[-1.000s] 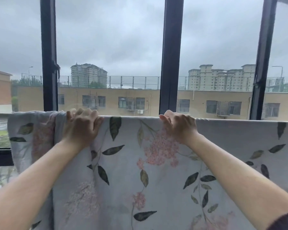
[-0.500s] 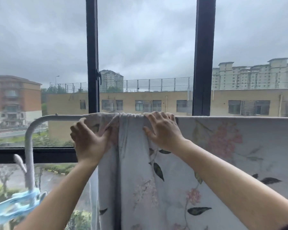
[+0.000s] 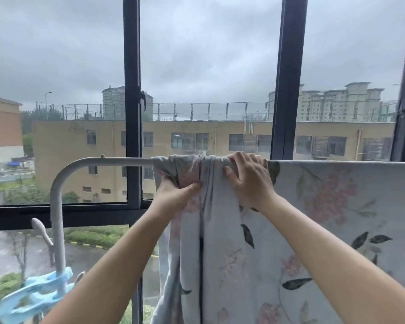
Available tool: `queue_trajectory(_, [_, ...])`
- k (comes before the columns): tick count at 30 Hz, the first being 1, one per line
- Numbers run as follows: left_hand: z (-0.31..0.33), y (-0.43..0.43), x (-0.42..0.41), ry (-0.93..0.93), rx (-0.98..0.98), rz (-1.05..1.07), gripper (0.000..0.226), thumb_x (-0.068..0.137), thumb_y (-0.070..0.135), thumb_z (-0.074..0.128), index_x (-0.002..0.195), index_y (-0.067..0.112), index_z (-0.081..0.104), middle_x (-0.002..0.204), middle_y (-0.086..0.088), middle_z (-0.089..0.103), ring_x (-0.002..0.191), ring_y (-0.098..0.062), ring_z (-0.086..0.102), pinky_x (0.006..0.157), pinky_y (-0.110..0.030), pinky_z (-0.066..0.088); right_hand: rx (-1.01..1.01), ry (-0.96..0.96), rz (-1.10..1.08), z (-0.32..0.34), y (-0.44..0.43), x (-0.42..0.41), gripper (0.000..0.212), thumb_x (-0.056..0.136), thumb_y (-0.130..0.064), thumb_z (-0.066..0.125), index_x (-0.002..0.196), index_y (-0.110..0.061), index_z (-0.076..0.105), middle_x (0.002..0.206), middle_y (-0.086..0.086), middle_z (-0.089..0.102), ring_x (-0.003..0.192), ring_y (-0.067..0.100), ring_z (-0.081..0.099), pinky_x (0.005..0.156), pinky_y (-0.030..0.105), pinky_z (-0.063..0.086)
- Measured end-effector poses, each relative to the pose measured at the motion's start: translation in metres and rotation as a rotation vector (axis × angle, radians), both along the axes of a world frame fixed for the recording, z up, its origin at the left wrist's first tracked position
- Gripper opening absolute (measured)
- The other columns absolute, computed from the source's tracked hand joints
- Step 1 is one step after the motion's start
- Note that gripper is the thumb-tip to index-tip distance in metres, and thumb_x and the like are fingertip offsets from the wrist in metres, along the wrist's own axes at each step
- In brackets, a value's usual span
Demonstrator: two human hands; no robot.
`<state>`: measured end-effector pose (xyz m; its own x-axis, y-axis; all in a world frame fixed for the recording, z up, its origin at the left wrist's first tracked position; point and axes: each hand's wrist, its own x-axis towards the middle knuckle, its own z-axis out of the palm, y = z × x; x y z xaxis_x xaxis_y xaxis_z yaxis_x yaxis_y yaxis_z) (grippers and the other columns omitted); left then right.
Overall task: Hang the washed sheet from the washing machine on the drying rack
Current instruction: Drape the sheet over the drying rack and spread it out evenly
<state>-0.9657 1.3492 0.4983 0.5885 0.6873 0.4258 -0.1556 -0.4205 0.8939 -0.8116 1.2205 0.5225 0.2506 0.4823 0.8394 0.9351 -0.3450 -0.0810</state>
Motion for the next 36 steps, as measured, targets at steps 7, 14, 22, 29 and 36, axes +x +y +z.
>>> queue_trajectory(7, [0.015, -0.025, 0.016, -0.019, -0.139, -0.029, 0.014, 0.075, 0.017, 0.072, 0.088, 0.015, 0.066, 0.092, -0.01, 0.071, 0.089, -0.024, 0.068, 0.089, -0.041, 0.054, -0.011, -0.04, -0.011, -0.001, -0.001, 0.002, 0.025, 0.092, -0.039, 0.042, 0.104, -0.019, 0.049, 0.102, -0.001, 0.058, 0.099, 0.021, 0.048, 0.093, 0.035, 0.022])
queue_trajectory(14, [0.024, -0.028, 0.029, -0.005, -0.319, -0.116, 0.026, 0.093, 0.013, 0.055, 0.115, -0.001, 0.059, 0.094, -0.014, 0.067, 0.083, -0.025, 0.064, 0.08, -0.037, 0.054, 0.064, -0.091, 0.031, -0.004, -0.001, 0.009, 0.027, 0.092, -0.033, 0.033, 0.098, -0.016, 0.053, 0.096, 0.0, 0.061, 0.089, 0.021, 0.051, 0.083, 0.031, 0.023])
queue_trajectory(22, [0.037, -0.017, 0.012, -0.024, -0.324, -0.215, 0.011, 0.082, 0.018, 0.073, 0.085, 0.009, 0.068, 0.084, -0.01, 0.07, 0.068, -0.016, 0.067, 0.065, -0.028, 0.057, 0.163, -0.122, 0.051, -0.008, 0.005, 0.012, 0.028, 0.091, -0.031, 0.035, 0.096, -0.015, 0.057, 0.091, 0.0, 0.063, 0.085, 0.021, 0.055, 0.084, 0.034, 0.031])
queue_trajectory(29, [0.061, 0.028, -0.017, -0.297, -0.371, 0.1, 0.019, 0.085, 0.014, 0.069, 0.067, 0.019, 0.063, 0.065, 0.005, 0.06, 0.069, -0.009, 0.057, 0.057, -0.015, 0.046, 0.216, -0.143, 0.069, -0.011, 0.007, 0.012, 0.022, 0.09, -0.028, 0.038, 0.091, -0.016, 0.057, 0.087, -0.002, 0.062, 0.081, 0.021, 0.055, 0.082, 0.036, 0.031])
queue_trajectory(36, [0.076, 0.088, -0.083, -0.158, -0.372, 0.289, 0.021, 0.074, 0.033, 0.074, 0.062, 0.019, 0.064, 0.075, -0.005, 0.061, 0.076, -0.021, 0.059, 0.083, -0.036, 0.052, 0.245, -0.141, 0.003, -0.012, 0.015, 0.017, 0.018, 0.092, -0.027, 0.04, 0.089, -0.017, 0.055, 0.083, -0.001, 0.062, 0.078, 0.021, 0.055, 0.084, 0.039, 0.037])
